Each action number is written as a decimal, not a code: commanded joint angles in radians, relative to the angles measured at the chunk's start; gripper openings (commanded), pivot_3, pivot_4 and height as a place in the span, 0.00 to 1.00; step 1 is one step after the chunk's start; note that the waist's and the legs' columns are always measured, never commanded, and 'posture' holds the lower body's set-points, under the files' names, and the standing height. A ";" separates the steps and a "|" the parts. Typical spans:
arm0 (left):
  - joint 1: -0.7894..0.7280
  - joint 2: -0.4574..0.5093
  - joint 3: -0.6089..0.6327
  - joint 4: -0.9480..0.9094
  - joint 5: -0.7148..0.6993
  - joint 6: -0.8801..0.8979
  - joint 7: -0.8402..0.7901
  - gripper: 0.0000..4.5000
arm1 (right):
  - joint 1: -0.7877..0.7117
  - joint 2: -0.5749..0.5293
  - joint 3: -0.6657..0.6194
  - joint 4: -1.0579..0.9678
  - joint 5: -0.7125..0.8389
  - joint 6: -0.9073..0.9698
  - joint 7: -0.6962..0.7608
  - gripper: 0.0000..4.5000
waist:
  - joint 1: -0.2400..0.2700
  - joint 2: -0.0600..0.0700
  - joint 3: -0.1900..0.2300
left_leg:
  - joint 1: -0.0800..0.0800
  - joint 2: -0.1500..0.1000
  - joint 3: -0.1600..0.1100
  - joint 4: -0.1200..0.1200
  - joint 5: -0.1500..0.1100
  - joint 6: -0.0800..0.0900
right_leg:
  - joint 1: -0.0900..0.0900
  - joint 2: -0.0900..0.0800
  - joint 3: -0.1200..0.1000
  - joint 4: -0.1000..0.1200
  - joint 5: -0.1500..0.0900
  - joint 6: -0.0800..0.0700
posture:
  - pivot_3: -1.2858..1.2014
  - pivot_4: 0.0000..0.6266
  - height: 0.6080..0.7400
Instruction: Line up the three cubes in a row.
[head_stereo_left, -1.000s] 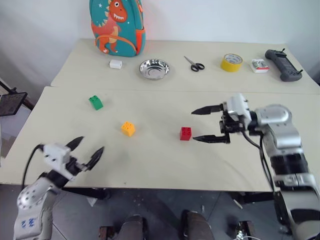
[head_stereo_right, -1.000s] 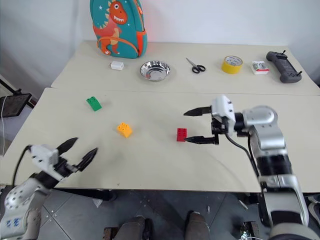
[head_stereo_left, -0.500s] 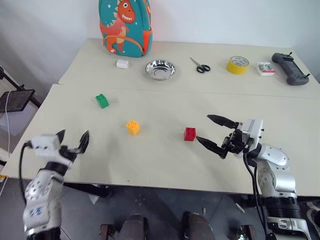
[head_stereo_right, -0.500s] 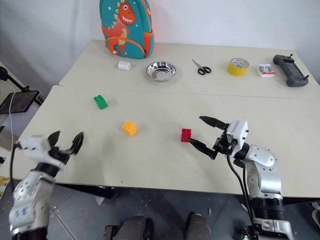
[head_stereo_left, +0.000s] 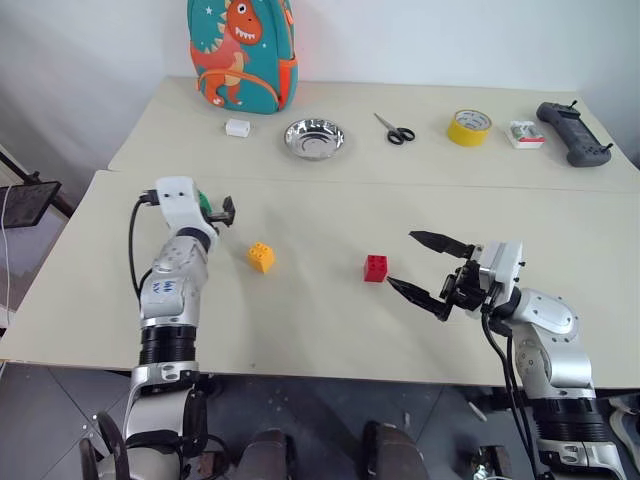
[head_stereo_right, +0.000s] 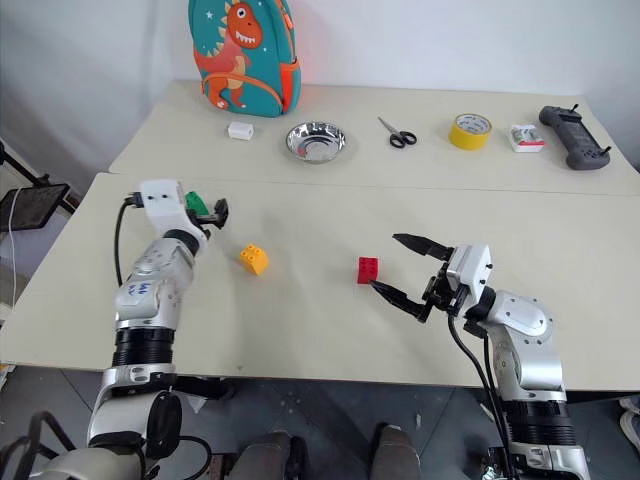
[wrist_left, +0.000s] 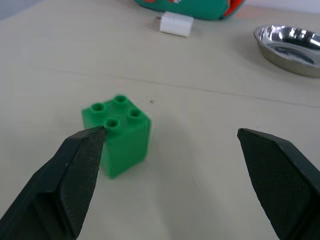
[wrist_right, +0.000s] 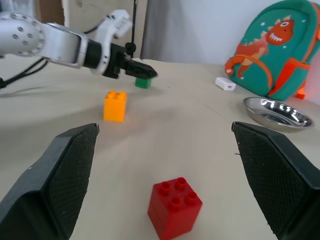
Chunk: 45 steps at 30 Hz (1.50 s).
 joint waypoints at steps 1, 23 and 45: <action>-0.045 -0.009 0.021 0.056 0.039 -0.060 0.085 1.00 | 0.006 -0.019 -0.004 -0.045 0.027 0.013 0.000 0.99 | 0.002 0.000 0.000 | 0.000 0.000 0.000 0.000 0.000 0.000 | 0.000 0.000 0.000 0.000 0.000 0.000 | 0.52 0.24 1.00; -0.257 -0.060 0.062 0.417 0.045 -0.226 0.229 1.00 | -0.031 -0.033 0.002 -0.020 0.029 0.044 0.017 0.99 | 0.011 -0.002 0.001 | -0.001 0.000 0.000 0.001 0.000 0.000 | 0.000 0.000 0.000 0.000 0.000 0.000 | 0.52 0.24 1.00; -0.125 0.037 -0.013 0.284 0.029 -0.292 -0.047 0.33 | -0.036 -0.040 0.005 0.010 0.025 0.048 0.036 1.00 | 0.005 -0.002 0.001 | -0.001 0.000 0.000 0.001 0.000 0.000 | 0.000 0.000 0.000 0.000 0.000 0.000 | 0.52 0.24 1.00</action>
